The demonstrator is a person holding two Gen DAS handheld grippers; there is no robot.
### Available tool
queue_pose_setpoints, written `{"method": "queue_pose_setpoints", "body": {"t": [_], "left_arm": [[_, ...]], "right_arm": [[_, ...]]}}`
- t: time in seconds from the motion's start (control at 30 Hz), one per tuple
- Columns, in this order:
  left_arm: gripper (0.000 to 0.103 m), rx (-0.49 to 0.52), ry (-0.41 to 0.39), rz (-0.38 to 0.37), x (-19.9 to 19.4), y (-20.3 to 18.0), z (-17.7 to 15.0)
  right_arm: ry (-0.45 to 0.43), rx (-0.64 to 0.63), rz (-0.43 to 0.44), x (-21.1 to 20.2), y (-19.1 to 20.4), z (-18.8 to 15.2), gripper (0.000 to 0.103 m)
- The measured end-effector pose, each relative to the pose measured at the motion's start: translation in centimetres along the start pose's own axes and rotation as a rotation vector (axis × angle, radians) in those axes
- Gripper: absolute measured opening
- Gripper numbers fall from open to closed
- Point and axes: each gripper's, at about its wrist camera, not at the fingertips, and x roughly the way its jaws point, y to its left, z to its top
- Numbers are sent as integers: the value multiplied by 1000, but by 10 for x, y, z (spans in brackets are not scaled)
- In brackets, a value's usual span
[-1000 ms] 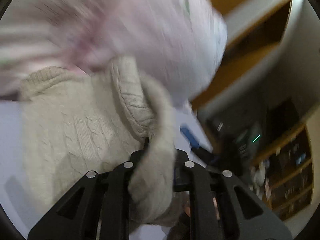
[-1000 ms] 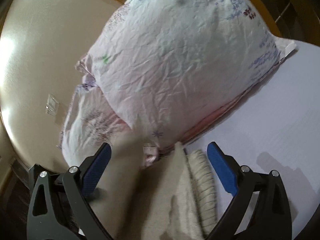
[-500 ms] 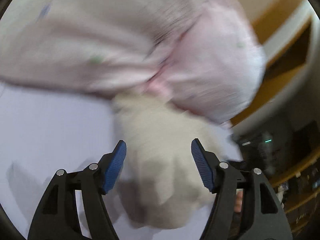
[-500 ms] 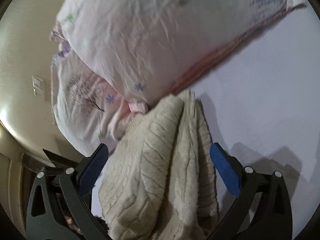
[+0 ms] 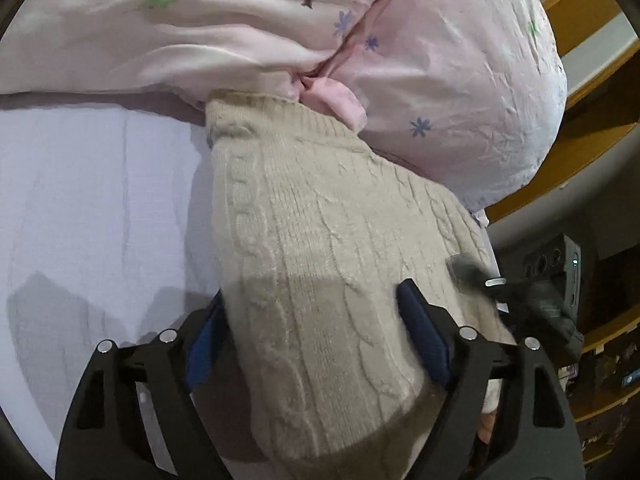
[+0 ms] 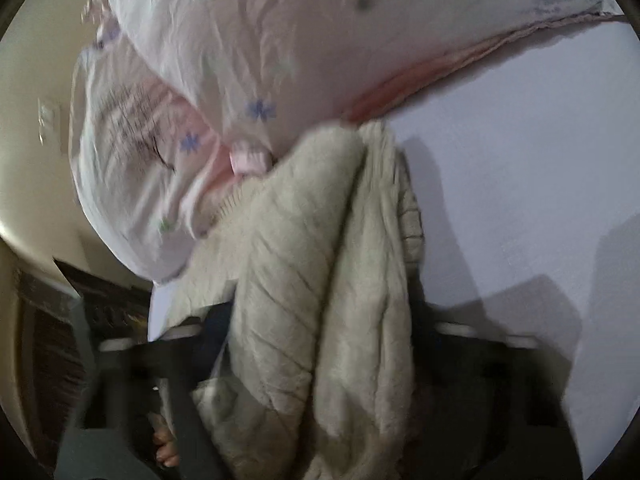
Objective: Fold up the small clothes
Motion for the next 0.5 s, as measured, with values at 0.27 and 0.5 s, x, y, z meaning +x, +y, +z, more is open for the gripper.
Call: {"method": "queue_pose_setpoints", "body": {"t": [0.27,0.5], "left_arm": [[39,135,-76,-2,-89,28,-10],[58,144,-173,228,-118,58,-25]], "right_arm": [[100,-84,298,25,46,-27,39],[39,-250,20,31,91,-45,68]]}}
